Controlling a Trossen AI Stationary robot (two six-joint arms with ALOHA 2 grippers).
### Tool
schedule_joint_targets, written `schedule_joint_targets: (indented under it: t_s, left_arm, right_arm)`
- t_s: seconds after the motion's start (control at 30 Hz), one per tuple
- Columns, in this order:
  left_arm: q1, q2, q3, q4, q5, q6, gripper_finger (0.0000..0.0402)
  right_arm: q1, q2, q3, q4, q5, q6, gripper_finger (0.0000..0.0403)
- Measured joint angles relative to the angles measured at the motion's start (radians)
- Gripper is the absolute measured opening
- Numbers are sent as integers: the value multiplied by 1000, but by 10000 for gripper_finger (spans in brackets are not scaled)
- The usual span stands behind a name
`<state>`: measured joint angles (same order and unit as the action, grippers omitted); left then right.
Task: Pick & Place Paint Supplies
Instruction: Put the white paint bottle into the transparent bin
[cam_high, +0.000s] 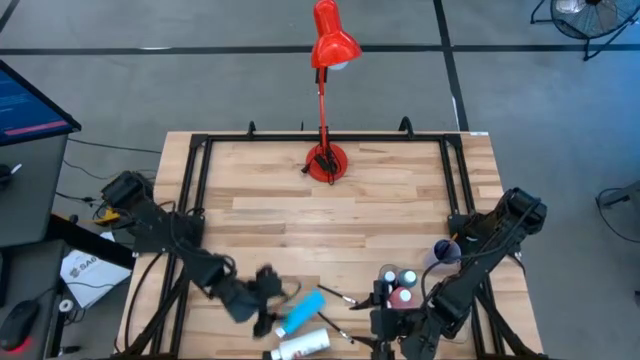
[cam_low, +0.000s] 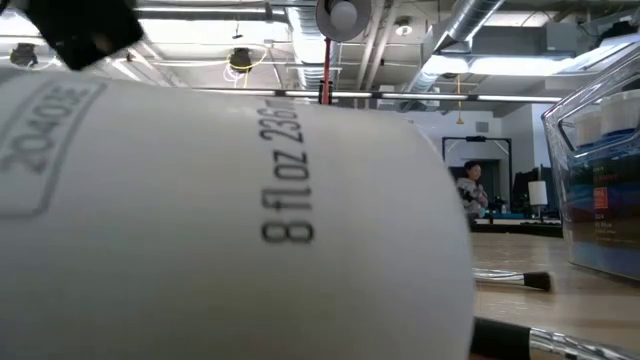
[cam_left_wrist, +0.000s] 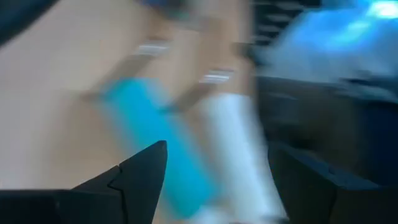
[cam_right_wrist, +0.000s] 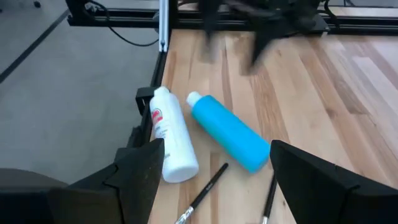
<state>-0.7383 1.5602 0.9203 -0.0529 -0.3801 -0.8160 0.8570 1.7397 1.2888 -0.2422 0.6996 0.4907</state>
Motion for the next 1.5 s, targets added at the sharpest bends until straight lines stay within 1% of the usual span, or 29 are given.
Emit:
schedule_joint_targets:
  t_s: [0.07, 0.1, 0.2, 0.27, 0.4, 0.5, 0.57, 0.67, 0.7, 0.77, 0.87, 0.97, 1.07, 1.13, 1.2, 1.37, 1.5]
  left_arm:
    - [-49, 48, 4, 120, 23, 1, 264]
    - [-74, 79, 16, 153, 23, 1, 264]
    - [-142, 164, 83, 159, -16, 1, 264]
    - [-173, 226, 143, 172, -67, 16, 264]
    - [-201, 372, 259, 148, -154, 106, 265]
    - [-198, 442, 322, 113, -234, 131, 265]
    - [-197, 470, 336, 79, -285, 132, 265]
    - [-197, 474, 338, 38, -356, 131, 265]
    - [-196, 472, 340, 27, -360, 124, 265]
    - [-197, 472, 340, -7, -351, 88, 265]
    - [-186, 481, 340, -28, -292, 23, 265]
    - [-184, 498, 343, -28, -285, 5, 265]
    - [-179, 529, 343, -22, -242, -17, 265]
    - [-174, 548, 341, -46, -211, -34, 265]
    - [-172, 568, 338, -49, -222, -43, 265]
    - [-162, 568, 340, -54, -214, -53, 264]
    - [-145, 567, 340, -55, -202, -48, 247]
  right_arm:
    - [0, 0, 0, 3, 0, -1, 286]
    - [0, 0, 0, 2, 0, -1, 286]
    - [0, 0, 0, 3, 0, -2, 286]
    - [0, 0, 0, 4, 0, -3, 286]
    - [-1, 0, 0, 11, 1, -3, 286]
    - [-2, 0, 0, 16, 1, -3, 286]
    - [-2, 0, 0, 17, 1, -3, 286]
    - [-2, 0, 0, 17, 1, -5, 286]
    - [-2, 0, 0, 17, 1, -12, 286]
    - [-2, 0, 0, 19, 2, -19, 286]
    - [-2, 0, 0, 18, 2, -19, 286]
    - [-3, 0, 0, 18, 3, -19, 286]
    - [-3, 0, 0, 19, 3, -19, 286]
    - [-3, 0, 0, 20, 3, -19, 286]
    - [-3, 0, 0, 20, 3, -19, 286]
    - [-2, 0, 0, 19, 3, -19, 286]
    - [-2, 0, 0, 19, 3, -19, 286]
